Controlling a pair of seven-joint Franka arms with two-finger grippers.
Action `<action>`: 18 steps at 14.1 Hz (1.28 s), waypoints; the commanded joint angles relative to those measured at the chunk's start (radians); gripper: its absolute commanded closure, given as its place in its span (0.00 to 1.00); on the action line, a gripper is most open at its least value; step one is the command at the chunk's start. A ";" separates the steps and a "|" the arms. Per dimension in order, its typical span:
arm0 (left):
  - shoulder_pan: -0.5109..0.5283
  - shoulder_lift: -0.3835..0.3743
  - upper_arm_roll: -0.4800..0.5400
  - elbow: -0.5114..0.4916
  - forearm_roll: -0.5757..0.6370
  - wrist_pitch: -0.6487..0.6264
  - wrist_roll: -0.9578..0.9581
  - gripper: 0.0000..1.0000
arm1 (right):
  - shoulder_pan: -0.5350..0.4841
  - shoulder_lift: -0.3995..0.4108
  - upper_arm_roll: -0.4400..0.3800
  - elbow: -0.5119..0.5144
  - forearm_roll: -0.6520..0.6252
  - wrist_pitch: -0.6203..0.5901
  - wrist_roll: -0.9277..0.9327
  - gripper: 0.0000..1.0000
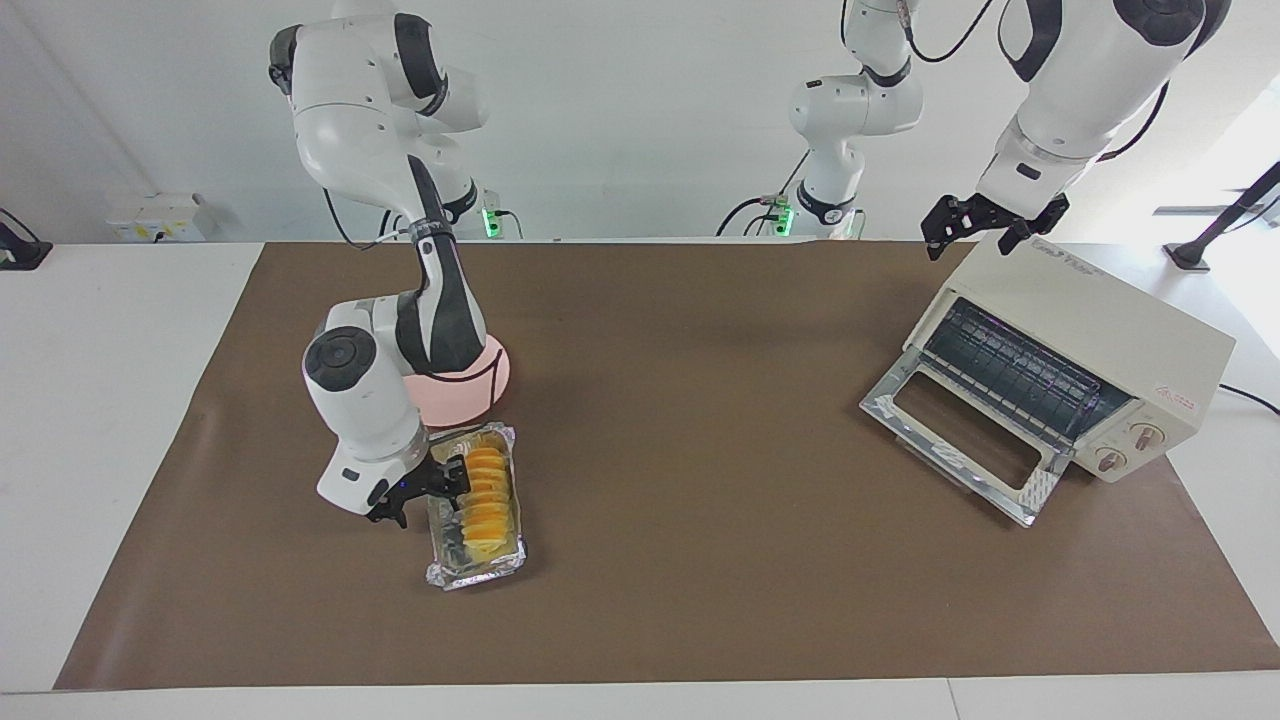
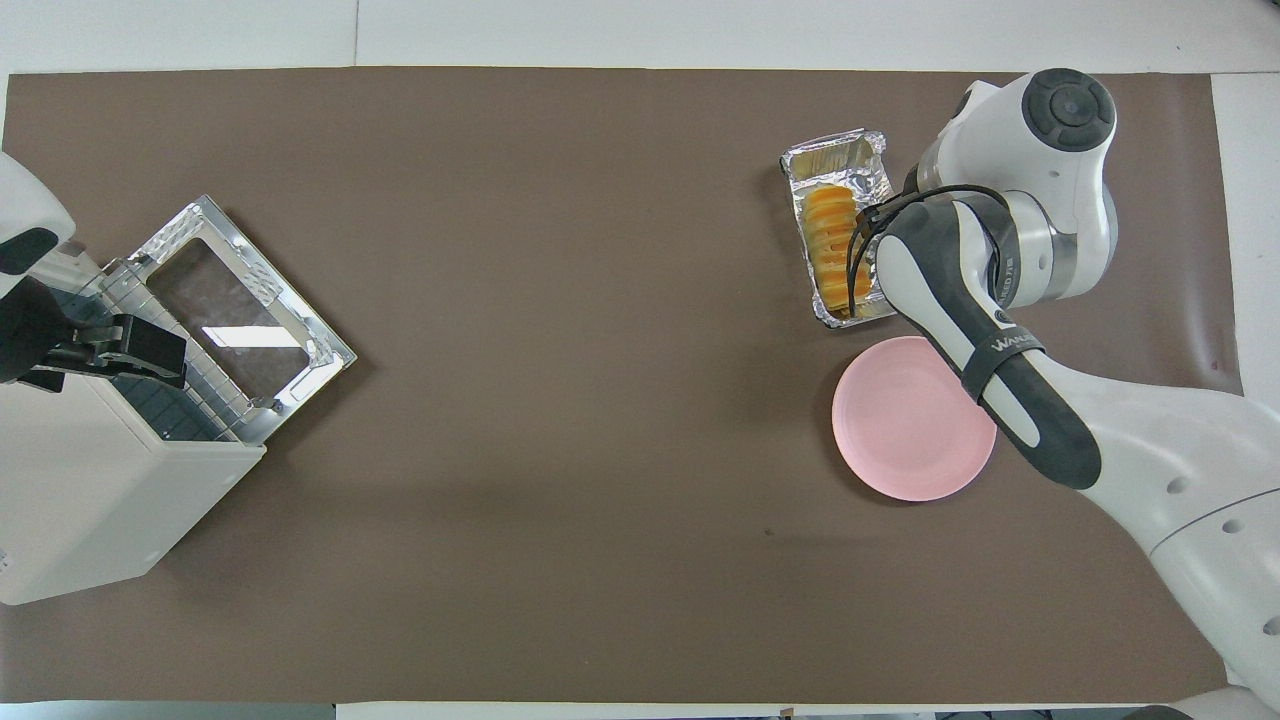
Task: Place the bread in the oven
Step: 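Grasp the foil tray with the right gripper and slide it toward the oven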
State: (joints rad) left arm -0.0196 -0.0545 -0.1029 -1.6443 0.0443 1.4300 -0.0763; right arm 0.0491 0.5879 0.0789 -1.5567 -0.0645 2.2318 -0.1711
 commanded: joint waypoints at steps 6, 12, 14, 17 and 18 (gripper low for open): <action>0.013 -0.025 -0.005 -0.020 -0.015 0.007 0.006 0.00 | -0.005 -0.033 0.007 -0.034 -0.009 -0.018 -0.041 1.00; 0.013 -0.025 -0.005 -0.020 -0.015 0.007 0.006 0.00 | 0.009 -0.084 0.042 0.081 0.014 -0.288 -0.031 1.00; 0.013 -0.025 -0.005 -0.022 -0.015 0.007 0.006 0.00 | 0.009 -0.135 0.103 0.086 0.058 -0.352 0.001 1.00; 0.013 -0.025 -0.005 -0.022 -0.015 0.007 0.006 0.00 | 0.121 -0.175 0.136 0.087 0.136 -0.380 0.232 1.00; 0.013 -0.025 -0.005 -0.022 -0.015 0.006 0.006 0.00 | 0.177 -0.175 0.134 0.086 0.153 -0.362 0.299 1.00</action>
State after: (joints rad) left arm -0.0196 -0.0545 -0.1029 -1.6444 0.0443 1.4300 -0.0763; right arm 0.1355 0.4219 0.2120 -1.4584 0.0521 1.8558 0.0010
